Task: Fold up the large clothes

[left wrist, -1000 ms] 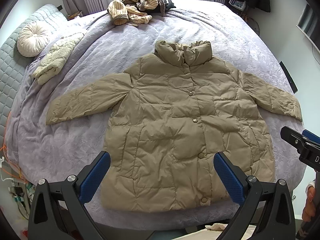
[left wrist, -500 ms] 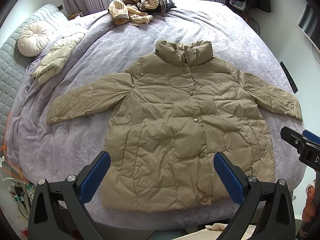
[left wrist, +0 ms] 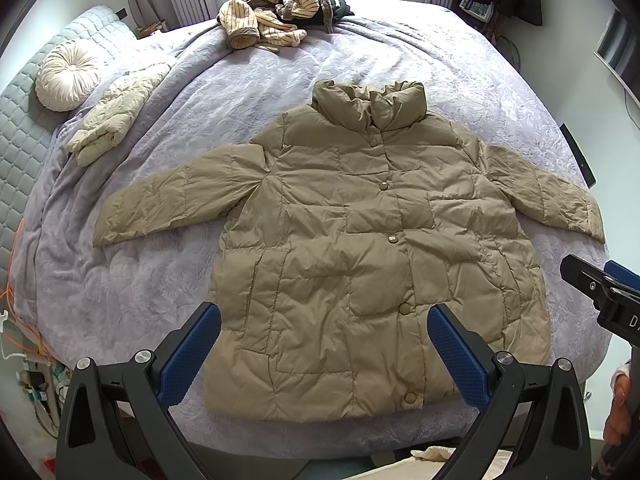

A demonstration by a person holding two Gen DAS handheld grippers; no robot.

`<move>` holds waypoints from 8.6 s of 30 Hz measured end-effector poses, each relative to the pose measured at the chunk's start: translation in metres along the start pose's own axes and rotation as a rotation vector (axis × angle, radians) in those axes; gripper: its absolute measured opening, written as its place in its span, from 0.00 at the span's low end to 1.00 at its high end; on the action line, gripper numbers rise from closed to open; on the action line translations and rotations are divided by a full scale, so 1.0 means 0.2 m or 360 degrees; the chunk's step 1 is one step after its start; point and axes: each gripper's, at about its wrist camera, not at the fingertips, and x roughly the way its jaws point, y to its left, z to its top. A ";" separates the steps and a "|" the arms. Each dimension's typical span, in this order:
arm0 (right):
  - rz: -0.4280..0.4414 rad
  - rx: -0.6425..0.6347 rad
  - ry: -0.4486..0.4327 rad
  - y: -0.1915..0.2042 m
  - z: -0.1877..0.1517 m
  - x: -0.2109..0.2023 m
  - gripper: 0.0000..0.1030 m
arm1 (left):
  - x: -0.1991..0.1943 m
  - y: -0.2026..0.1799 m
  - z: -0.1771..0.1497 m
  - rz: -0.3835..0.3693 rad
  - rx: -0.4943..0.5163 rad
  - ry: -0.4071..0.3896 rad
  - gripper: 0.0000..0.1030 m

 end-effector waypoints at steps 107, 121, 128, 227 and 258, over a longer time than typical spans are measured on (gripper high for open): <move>0.0510 -0.0454 0.0214 1.40 0.30 1.23 1.00 | 1.23 2.19 0.42 -0.0378 -0.1157 -0.0641 0.08; 0.0786 -0.0319 0.0402 1.63 0.30 1.66 0.11 | 0.73 1.54 0.77 -0.0594 -0.0589 -0.0844 0.08; 0.0987 -0.0136 0.0503 1.43 0.35 1.63 0.11 | 0.71 0.85 0.87 -0.0757 -0.0199 -0.0735 0.08; 0.0378 0.0550 0.0100 -0.19 0.13 1.09 0.45 | 0.95 0.41 0.44 -0.0159 0.0010 0.0008 0.83; 0.0515 0.1423 -0.0141 -1.65 -0.08 0.92 0.87 | 0.87 -0.79 0.29 -0.0150 0.0434 0.0092 1.00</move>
